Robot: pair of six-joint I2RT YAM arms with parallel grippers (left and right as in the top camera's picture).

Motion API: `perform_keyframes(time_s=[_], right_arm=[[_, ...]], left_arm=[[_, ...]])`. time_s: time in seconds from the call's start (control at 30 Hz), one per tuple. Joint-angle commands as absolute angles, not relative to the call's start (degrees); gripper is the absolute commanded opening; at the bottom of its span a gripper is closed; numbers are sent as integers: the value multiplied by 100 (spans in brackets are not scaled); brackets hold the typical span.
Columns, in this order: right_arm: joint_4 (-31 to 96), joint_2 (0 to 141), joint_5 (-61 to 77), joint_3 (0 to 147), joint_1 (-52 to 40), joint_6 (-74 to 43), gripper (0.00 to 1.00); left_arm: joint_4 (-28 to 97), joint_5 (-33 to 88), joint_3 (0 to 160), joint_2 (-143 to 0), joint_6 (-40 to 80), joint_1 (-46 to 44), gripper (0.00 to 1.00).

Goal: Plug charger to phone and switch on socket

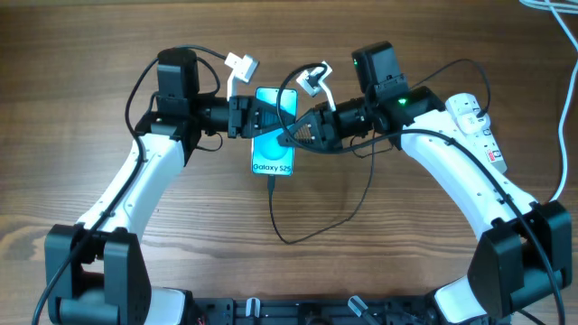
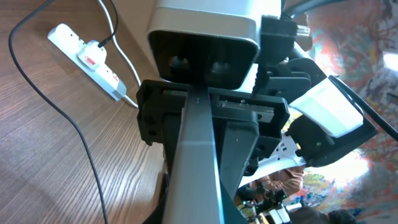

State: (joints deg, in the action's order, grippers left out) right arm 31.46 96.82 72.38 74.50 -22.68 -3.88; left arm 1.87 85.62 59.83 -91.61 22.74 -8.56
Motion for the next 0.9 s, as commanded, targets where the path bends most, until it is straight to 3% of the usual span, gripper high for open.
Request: perform_keyframes(time_s=[0.0, 0.17, 0.27, 0.33, 0.53, 0.63, 0.77, 0.87], right_arm=[[3055, 9690, 7157, 7540, -2270, -1317, 16], [3072, 9695, 6702, 7540, -2495, -1568, 18], [3048, 9695, 6619, 7540, -2521, -1570, 5], [3046, 9695, 6617, 7540, -2521, -1568, 4], [3068, 9695, 6292, 7540, -2517, -1708, 4], [3299, 9701, 5465, 7540, -2517, -1704, 4], [3544, 9900, 4528, 7540, -2519, -1645, 4], [3542, 10267, 4499, 7540, -2556, -1647, 4]], left_arm=[[137, 8390, 6023, -9164, 2285, -862, 4], [-126, 8370, 6023, -9164, 2290, -862, 4], [-137, 8370, 6023, -9164, 2287, -860, 4], [-137, 8348, 6023, -9164, 2287, -860, 4], [-156, 8348, 6023, -9164, 2287, -760, 47], [-154, 8346, 6020, -9164, 2290, -451, 100], [-34, 8025, 6020, -9164, 2290, -104, 100], [368, 6991, 6020, -9164, 2287, 185, 100]])
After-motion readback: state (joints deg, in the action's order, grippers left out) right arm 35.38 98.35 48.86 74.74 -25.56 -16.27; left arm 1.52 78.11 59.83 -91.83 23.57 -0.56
